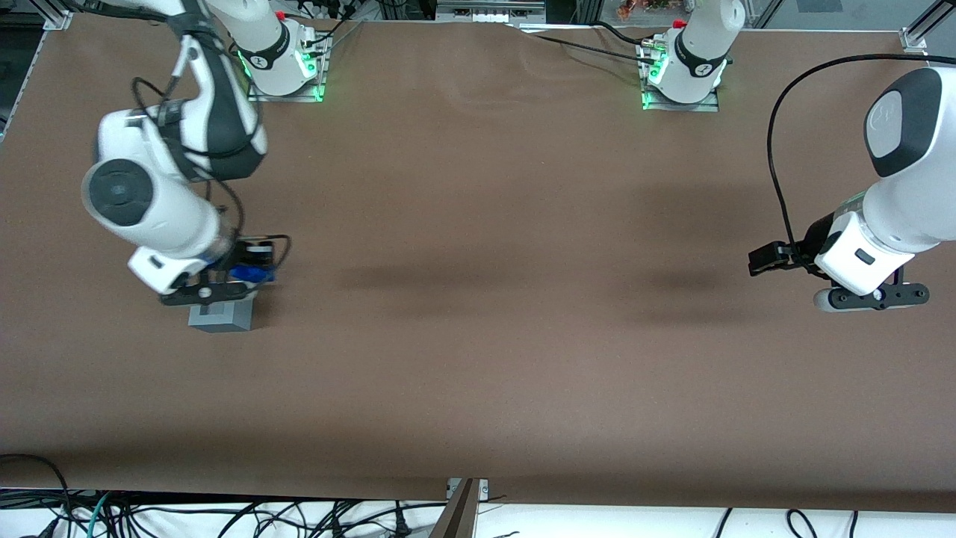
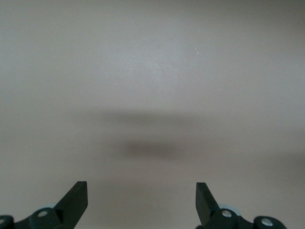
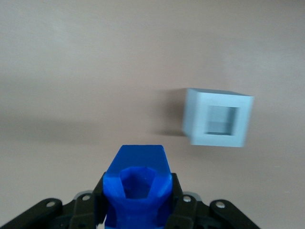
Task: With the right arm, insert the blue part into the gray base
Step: 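Carry the blue block with the right gripper over the gray base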
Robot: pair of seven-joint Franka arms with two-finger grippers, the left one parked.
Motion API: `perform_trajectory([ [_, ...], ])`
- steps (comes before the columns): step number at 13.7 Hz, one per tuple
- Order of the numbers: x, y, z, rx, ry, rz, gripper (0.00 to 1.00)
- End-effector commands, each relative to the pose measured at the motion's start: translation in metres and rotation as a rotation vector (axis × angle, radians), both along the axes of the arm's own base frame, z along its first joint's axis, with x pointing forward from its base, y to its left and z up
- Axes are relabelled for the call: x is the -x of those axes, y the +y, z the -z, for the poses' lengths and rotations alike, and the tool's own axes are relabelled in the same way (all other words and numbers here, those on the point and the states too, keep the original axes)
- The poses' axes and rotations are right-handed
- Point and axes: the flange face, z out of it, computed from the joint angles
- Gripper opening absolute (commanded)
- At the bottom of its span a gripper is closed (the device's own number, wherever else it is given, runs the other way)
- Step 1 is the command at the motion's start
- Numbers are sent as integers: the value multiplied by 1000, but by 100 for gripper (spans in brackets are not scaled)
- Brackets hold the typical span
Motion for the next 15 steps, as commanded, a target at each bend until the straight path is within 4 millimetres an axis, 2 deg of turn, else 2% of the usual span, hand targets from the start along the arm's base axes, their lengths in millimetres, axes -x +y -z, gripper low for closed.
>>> perform_trajectory([
  [1,-3,-43,-14,-32,9,-60,4],
  [5,-5,-47,-19,-23,1,-103,4],
  [8,-9,-55,-13,-18,0,-105,4],
  [12,-18,-60,22,-5,3,-97,4],
  [15,-10,-66,47,-1,-2,-96,4],
])
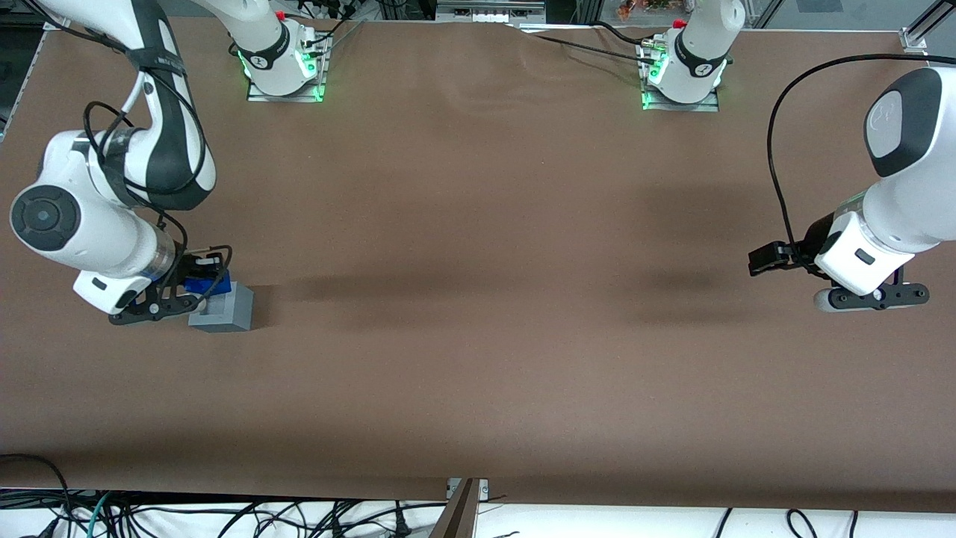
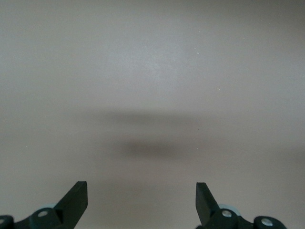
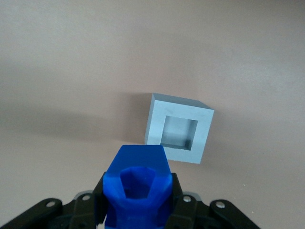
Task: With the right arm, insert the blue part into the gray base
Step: 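Lower the blue block into the gray base's square hole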
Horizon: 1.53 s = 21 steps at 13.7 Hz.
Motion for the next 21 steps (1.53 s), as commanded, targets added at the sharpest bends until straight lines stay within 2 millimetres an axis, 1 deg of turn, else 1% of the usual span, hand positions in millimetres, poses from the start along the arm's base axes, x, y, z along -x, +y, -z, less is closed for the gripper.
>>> perform_trajectory([
  [1,8,-15,14,-4,-23,-2,4],
  [3,3,-32,13,3,-57,35,4],
  [5,2,-40,16,5,-65,44,4],
  [8,-5,-45,33,11,-99,45,4],
  [10,-10,-55,44,13,-118,57,4],
  [11,-9,-55,52,15,-115,57,4],
  [12,-9,-54,54,15,-126,56,4],
  [14,-4,-53,61,11,-112,59,4],
  [17,2,-50,55,1,-104,56,4],
  [20,6,-50,55,-1,-100,60,4],
  [21,6,-48,53,-3,-102,58,4],
])
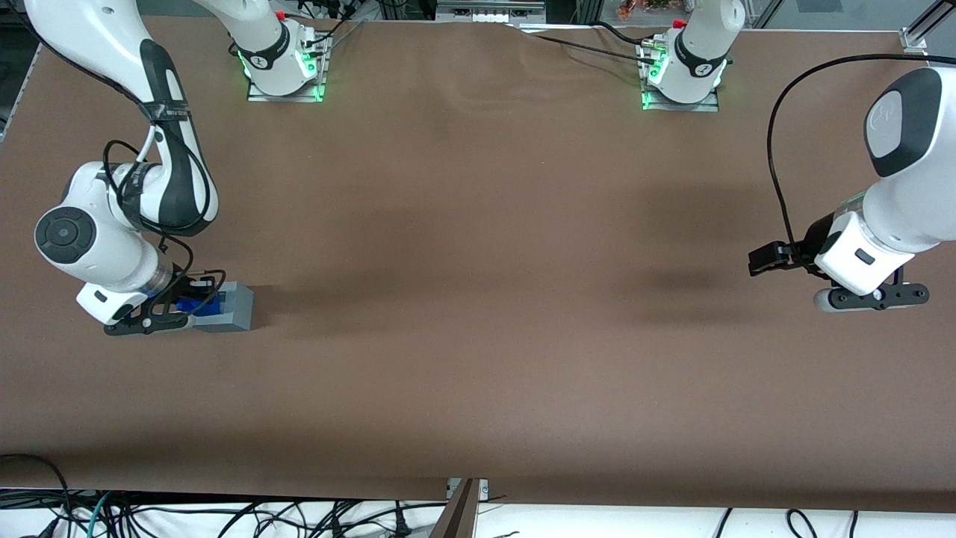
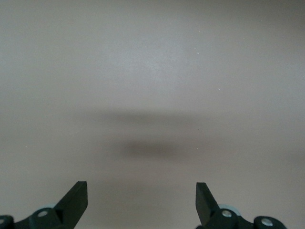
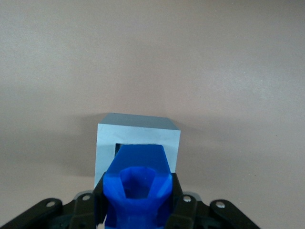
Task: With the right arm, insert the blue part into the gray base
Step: 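Lower the blue block into the gray base's square hole, then press the blue block down into the gray base with the right gripper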
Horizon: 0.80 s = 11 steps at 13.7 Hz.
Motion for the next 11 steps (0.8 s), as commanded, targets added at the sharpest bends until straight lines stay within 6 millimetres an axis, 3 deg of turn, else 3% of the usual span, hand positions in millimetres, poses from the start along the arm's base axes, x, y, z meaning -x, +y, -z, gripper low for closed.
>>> perform_trajectory([
  [1,10,3,-9,-29,-5,-3,4],
  [11,8,6,-3,-29,-8,-11,4],
])
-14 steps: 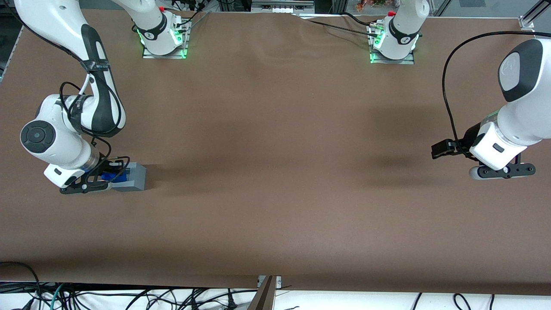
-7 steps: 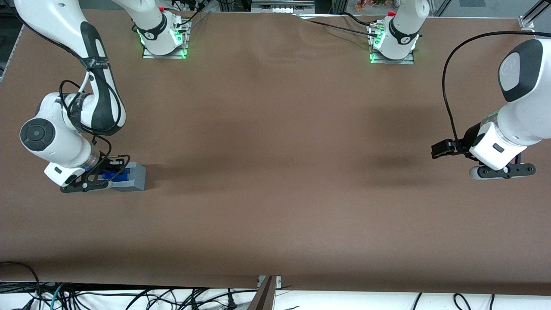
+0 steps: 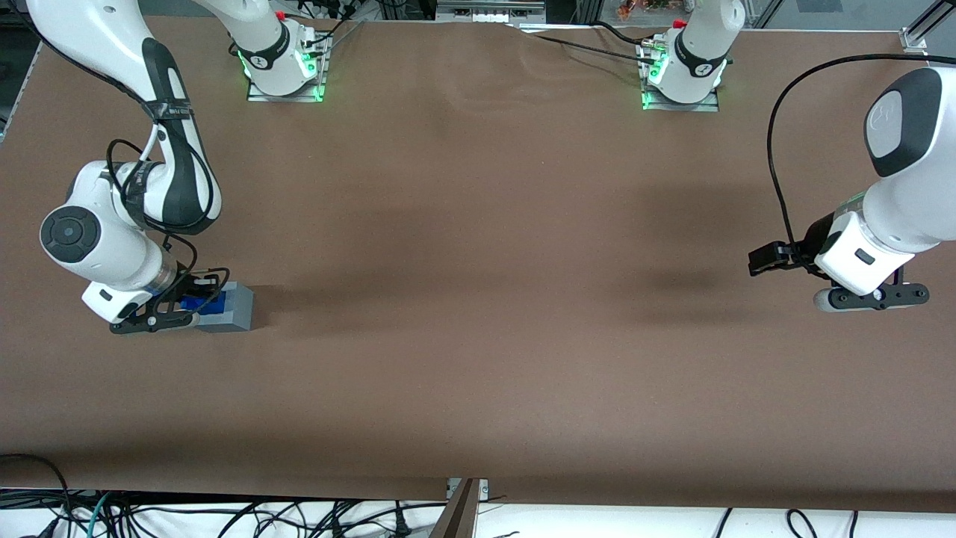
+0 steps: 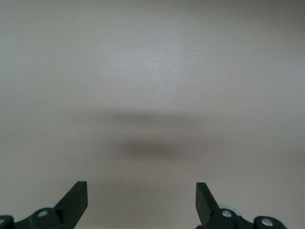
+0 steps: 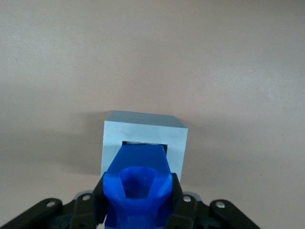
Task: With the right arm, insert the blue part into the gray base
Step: 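Press the blue block down into the gray base with the right gripper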
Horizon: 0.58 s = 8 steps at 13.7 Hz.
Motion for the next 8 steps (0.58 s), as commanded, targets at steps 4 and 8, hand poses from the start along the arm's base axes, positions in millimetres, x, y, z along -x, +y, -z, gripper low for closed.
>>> perform_trajectory([
  [4,3,0,-4,-21,-29,3,4],
  [8,4,-1,-2,-22,-32,31,4],
])
